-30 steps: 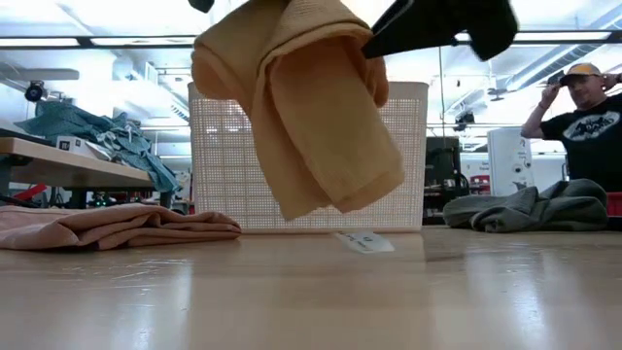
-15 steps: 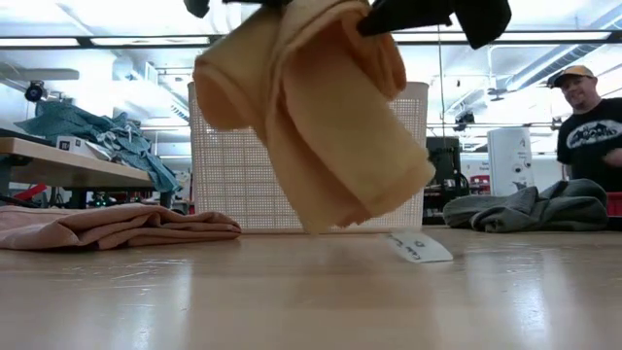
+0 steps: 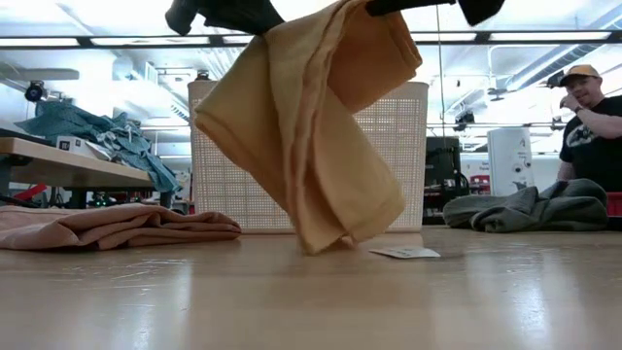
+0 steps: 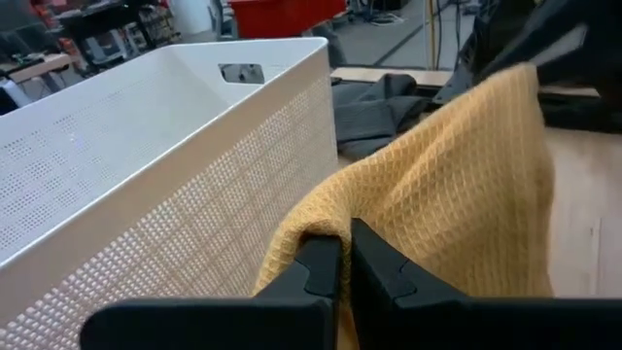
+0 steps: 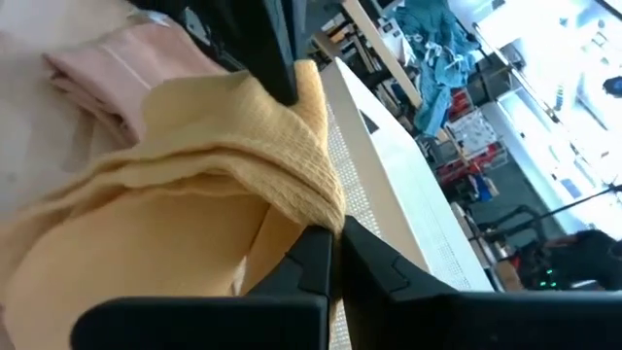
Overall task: Fold towel
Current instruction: Fold the yellow towel
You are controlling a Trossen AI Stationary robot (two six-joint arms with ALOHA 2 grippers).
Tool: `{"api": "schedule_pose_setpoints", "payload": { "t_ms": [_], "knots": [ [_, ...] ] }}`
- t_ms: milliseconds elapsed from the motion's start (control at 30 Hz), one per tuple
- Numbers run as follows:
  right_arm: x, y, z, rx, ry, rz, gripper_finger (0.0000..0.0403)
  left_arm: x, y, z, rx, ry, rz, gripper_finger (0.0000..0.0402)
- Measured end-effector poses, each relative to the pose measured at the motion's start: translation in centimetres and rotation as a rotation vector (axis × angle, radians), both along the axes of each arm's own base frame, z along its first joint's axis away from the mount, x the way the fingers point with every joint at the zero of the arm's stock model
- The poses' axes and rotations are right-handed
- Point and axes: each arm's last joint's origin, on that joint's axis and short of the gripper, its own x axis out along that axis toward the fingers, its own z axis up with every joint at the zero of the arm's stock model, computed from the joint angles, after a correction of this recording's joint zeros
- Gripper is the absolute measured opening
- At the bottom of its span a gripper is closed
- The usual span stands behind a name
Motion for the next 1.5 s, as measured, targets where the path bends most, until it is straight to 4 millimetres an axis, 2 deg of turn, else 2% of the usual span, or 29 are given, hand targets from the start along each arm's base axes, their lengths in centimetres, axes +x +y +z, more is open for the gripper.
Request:
{"api": "schedule_pose_setpoints", "payload": {
  "t_ms": [200, 500, 600, 700, 867, 1233, 1333, 1500],
  "knots": [
    [-0.8, -0.2, 0.4, 0.018, 0.004, -0.013, 0.0003, -0.8, 0.2, 0.3, -0.079, 0.089, -0.107, 0.0002],
    [-1.3, -0.4, 1.1, 0.074, -0.006, 0.005, 0.0003, -1.8, 0.6, 1.4, -0.146, 0.058, -0.093, 0.0002],
    [-1.3, -0.4, 1.1, 0.074, -0.005, 0.005, 0.0003, -1.9, 0.6, 1.5, -0.252, 0.019, -0.092, 0.0002],
    [-1.3, -0.4, 1.1, 0.076, -0.003, 0.009, 0.0004, -1.7, 0.9, 1.8, -0.372, 0.031, -0.168, 0.0002],
    [-1.3, -0.3, 1.1, 0.079, -0.011, 0.008, 0.0022, -1.4, 0.6, 2.1, -0.366, 0.018, -0.221, 0.0002],
    [-1.3, -0.3, 1.2, 0.086, -0.012, 0.013, 0.0061, -1.4, 0.7, 2.1, -0.348, 0.003, -0.202, 0.0002],
    [-1.3, -0.3, 1.2, 0.088, -0.012, 0.014, 0.0053, -1.4, 0.7, 2.1, -0.345, -0.004, -0.198, 0.0002],
    [-1.3, -0.3, 1.1, 0.082, -0.005, 0.020, 0.0006, -1.4, 0.7, 2.2, -0.330, -0.016, -0.181, 0.0002]
  ]
}}
